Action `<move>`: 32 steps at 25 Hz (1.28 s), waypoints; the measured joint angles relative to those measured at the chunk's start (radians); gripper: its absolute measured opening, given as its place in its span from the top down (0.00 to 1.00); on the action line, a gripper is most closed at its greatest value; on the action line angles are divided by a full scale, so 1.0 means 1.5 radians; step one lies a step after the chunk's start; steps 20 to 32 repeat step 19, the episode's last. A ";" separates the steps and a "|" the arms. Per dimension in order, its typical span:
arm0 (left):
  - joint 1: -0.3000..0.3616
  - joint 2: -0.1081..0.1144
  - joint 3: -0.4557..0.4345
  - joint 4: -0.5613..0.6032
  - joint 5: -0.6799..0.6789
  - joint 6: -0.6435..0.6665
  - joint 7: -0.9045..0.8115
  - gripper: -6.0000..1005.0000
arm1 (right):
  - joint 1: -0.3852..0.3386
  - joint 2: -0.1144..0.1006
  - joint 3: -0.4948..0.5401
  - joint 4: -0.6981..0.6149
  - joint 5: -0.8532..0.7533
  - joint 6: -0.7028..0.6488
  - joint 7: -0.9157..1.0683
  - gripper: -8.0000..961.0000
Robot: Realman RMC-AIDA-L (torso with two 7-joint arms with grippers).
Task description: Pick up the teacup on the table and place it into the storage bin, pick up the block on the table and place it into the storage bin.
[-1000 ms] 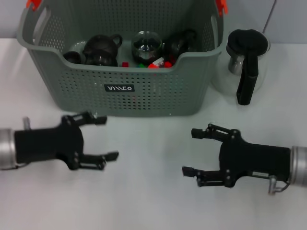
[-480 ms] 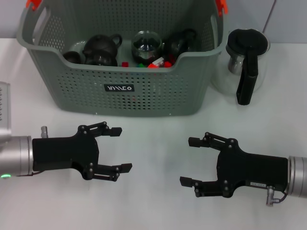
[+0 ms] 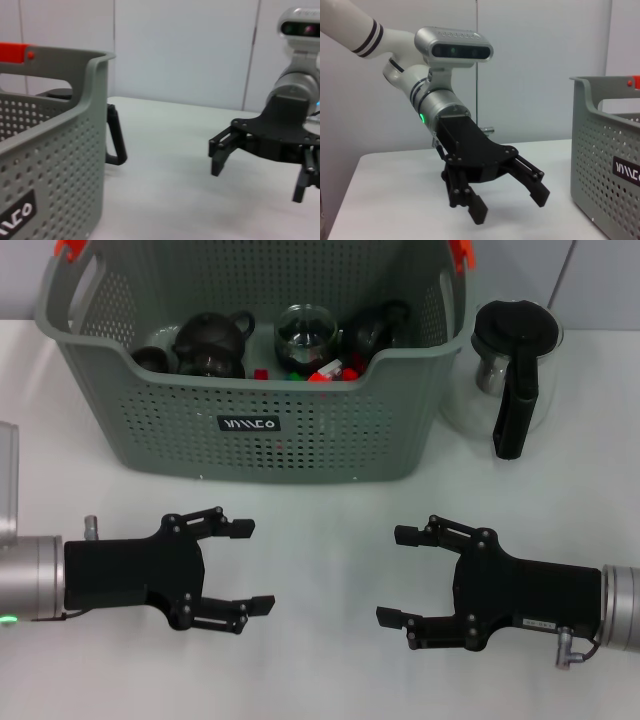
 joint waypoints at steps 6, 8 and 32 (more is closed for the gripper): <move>0.002 0.006 0.004 -0.007 0.003 0.040 -0.021 0.07 | 0.000 0.000 -0.002 0.000 -0.001 -0.005 0.001 0.02; 0.003 0.006 0.004 -0.008 0.004 0.050 -0.022 0.07 | 0.000 0.000 -0.005 0.000 -0.003 -0.010 0.001 0.02; 0.006 0.003 0.005 -0.013 0.012 0.058 -0.023 0.07 | -0.006 -0.002 -0.007 0.005 -0.006 -0.024 0.002 0.02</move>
